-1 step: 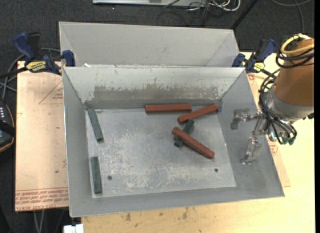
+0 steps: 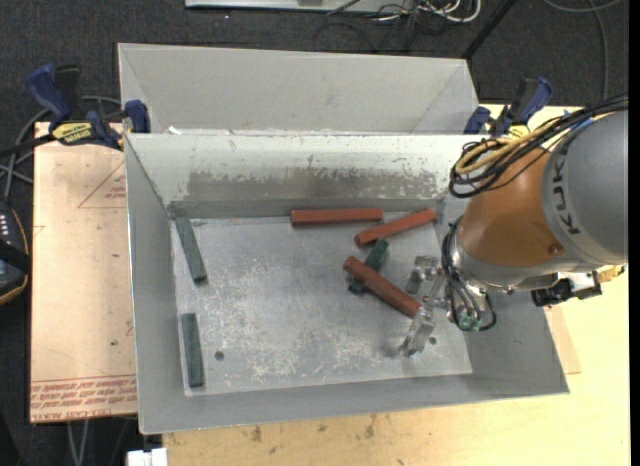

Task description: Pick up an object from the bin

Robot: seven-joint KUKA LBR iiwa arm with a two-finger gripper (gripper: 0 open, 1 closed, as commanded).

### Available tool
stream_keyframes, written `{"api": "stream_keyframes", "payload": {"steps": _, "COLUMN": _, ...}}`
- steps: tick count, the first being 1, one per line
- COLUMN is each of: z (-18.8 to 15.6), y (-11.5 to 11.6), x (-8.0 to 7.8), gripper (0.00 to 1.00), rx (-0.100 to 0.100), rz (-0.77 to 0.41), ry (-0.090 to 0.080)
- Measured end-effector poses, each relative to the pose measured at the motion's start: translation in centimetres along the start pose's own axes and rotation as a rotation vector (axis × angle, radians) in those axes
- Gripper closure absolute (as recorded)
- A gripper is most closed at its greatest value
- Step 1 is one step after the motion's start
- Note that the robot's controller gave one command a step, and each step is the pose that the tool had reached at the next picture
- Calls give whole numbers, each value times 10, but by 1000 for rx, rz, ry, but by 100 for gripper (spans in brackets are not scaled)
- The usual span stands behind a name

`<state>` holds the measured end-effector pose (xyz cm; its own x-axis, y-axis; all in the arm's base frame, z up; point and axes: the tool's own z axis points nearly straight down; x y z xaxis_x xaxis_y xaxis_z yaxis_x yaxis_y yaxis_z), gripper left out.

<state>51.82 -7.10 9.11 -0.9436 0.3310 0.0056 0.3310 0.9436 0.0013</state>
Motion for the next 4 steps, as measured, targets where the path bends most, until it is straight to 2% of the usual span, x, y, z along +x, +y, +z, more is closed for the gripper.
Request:
{"api": "stream_keyframes", "payload": {"steps": 1, "z": 23, "y": 45, "x": -5, "gripper": 0, "rx": -2, "rz": 27, "ry": -6}}
{"api": "stream_keyframes", "payload": {"steps": 2, "z": 21, "y": 42, "x": -5, "gripper": 100, "rx": 1, "rz": 31, "ry": -6}}
{"api": "stream_keyframes", "payload": {"steps": 3, "z": 21, "y": 8, "x": -41, "gripper": 100, "rx": 0, "rz": 82, "ry": -11}}
{"api": "stream_keyframes", "payload": {"steps": 4, "z": 21, "y": 9, "x": -40, "gripper": 0, "rx": 0, "rz": 77, "ry": -9}}
